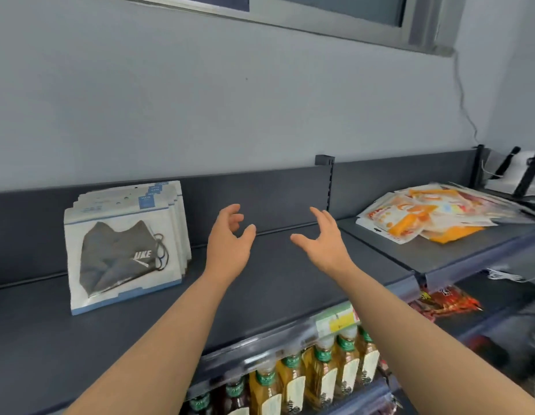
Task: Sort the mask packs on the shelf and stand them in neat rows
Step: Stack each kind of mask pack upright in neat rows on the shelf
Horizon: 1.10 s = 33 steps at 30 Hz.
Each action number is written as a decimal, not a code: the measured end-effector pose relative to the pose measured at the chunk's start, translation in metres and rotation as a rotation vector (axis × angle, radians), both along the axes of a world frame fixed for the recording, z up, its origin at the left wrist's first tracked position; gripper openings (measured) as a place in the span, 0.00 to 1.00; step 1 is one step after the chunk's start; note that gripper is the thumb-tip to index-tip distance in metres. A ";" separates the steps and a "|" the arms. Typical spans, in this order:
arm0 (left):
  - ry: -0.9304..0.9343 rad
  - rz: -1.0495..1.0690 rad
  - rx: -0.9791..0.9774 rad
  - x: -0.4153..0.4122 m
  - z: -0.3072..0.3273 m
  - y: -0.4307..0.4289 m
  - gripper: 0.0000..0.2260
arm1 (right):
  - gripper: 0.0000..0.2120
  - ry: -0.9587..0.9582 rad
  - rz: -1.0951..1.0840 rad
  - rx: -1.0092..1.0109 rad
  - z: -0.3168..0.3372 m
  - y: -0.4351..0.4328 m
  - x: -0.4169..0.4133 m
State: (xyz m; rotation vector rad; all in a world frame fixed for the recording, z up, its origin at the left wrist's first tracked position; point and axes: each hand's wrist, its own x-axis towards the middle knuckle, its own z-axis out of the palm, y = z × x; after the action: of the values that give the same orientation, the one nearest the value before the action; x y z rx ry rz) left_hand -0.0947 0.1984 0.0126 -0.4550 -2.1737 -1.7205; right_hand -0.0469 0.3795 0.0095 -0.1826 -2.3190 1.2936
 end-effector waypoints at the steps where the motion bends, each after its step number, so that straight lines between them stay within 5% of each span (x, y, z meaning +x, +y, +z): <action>1: -0.005 -0.014 0.007 0.000 0.000 0.018 0.20 | 0.35 0.001 -0.016 0.001 0.000 0.017 0.004; 14: -0.190 -0.147 0.136 0.000 -0.006 0.256 0.20 | 0.31 -0.080 -0.159 0.138 0.008 0.254 0.021; 27: -0.579 -0.295 0.105 -0.075 -0.016 0.374 0.30 | 0.27 -0.203 -0.233 0.221 0.015 0.383 -0.050; 30: -0.655 -0.291 0.046 -0.093 -0.013 0.396 0.14 | 0.28 -0.294 -0.217 0.293 0.019 0.397 -0.071; 33: -0.718 -0.273 -0.008 -0.112 -0.020 0.412 0.11 | 0.30 -0.423 -0.215 0.371 0.021 0.407 -0.089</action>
State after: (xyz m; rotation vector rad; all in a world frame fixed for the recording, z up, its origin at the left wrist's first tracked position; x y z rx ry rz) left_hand -0.2069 0.6099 -0.0070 -0.1402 -2.6899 -2.2874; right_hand -0.1363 0.7863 0.0303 -0.6105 -2.7498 0.7546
